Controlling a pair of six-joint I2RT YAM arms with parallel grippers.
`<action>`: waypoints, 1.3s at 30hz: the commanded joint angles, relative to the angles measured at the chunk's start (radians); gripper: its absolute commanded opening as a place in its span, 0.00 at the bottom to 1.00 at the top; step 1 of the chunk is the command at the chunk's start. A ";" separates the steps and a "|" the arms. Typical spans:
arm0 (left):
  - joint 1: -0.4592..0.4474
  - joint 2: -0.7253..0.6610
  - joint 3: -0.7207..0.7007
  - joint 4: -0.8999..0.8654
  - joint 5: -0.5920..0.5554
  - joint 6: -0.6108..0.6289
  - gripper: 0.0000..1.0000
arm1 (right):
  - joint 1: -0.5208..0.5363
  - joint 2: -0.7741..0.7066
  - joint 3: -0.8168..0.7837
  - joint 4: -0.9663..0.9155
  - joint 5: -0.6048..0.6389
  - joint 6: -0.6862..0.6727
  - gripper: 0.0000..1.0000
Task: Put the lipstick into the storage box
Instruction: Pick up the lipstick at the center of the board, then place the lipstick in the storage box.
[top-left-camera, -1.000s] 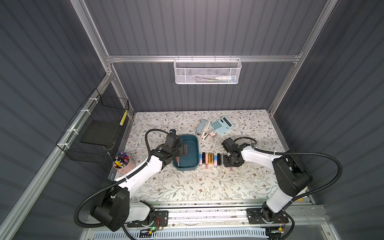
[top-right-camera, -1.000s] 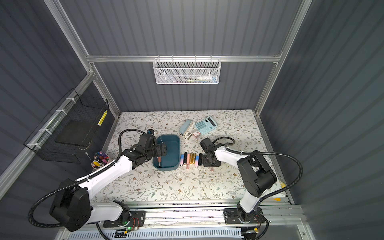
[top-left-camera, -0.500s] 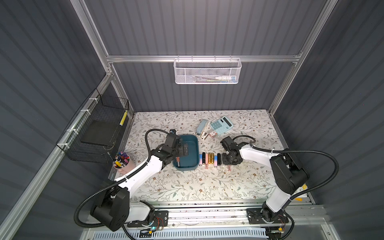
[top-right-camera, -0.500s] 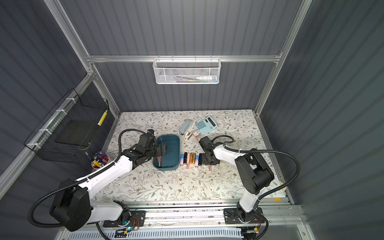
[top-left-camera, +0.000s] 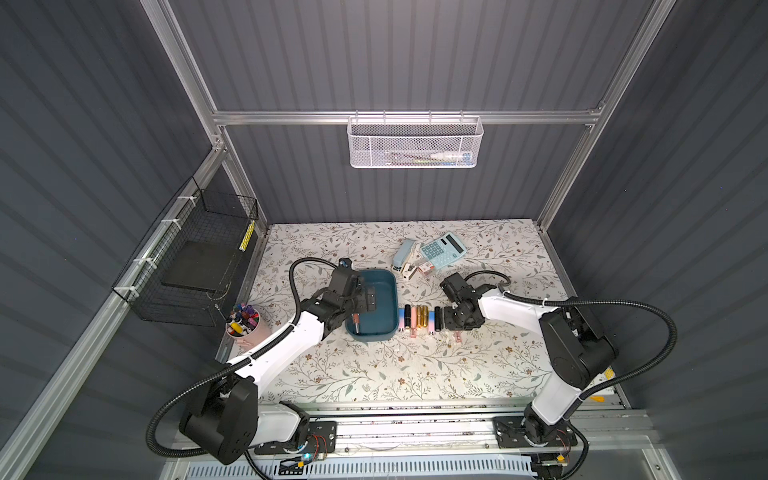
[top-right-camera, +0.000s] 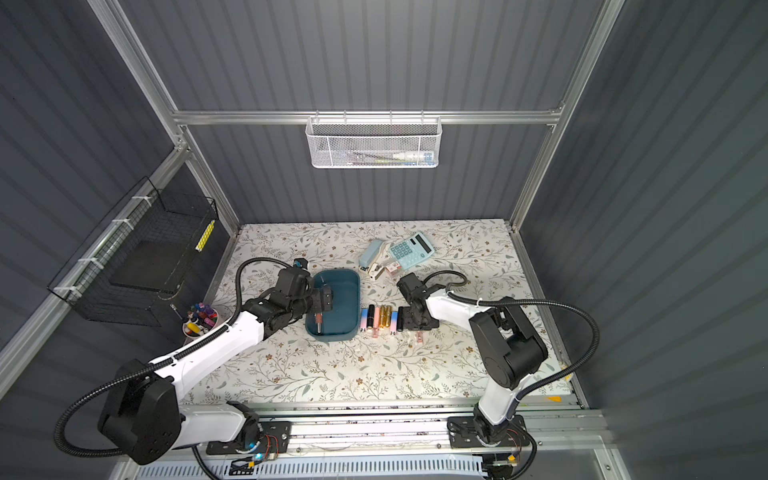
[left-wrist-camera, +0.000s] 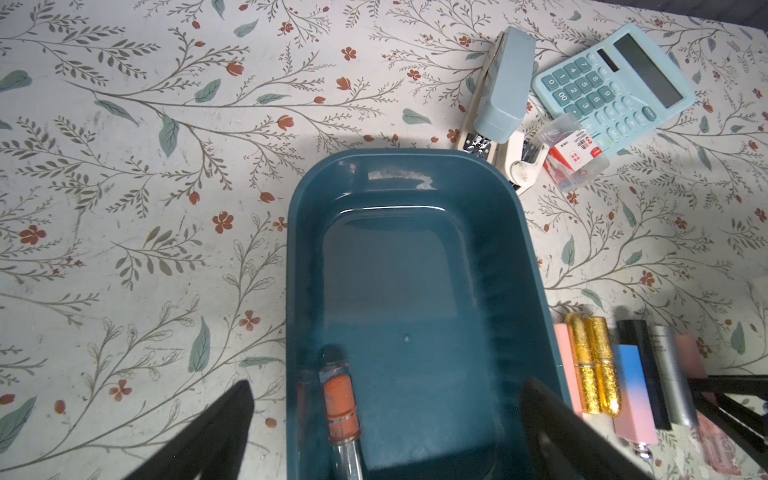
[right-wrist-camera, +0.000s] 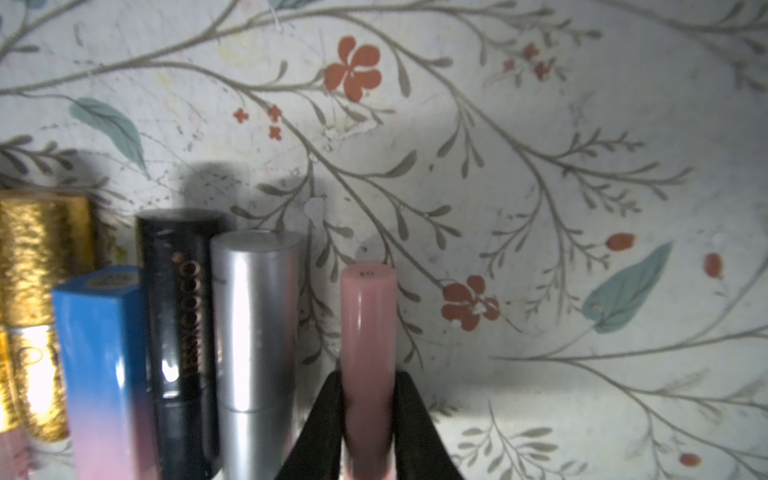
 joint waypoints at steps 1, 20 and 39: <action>0.006 -0.029 -0.011 -0.023 -0.015 0.004 1.00 | 0.008 -0.019 0.023 -0.074 0.015 -0.011 0.23; 0.006 -0.042 -0.008 -0.051 -0.039 0.024 1.00 | 0.062 -0.037 0.231 -0.192 0.048 -0.050 0.24; 0.005 -0.164 -0.069 -0.123 -0.062 0.013 1.00 | 0.226 0.114 0.576 -0.185 -0.001 -0.106 0.25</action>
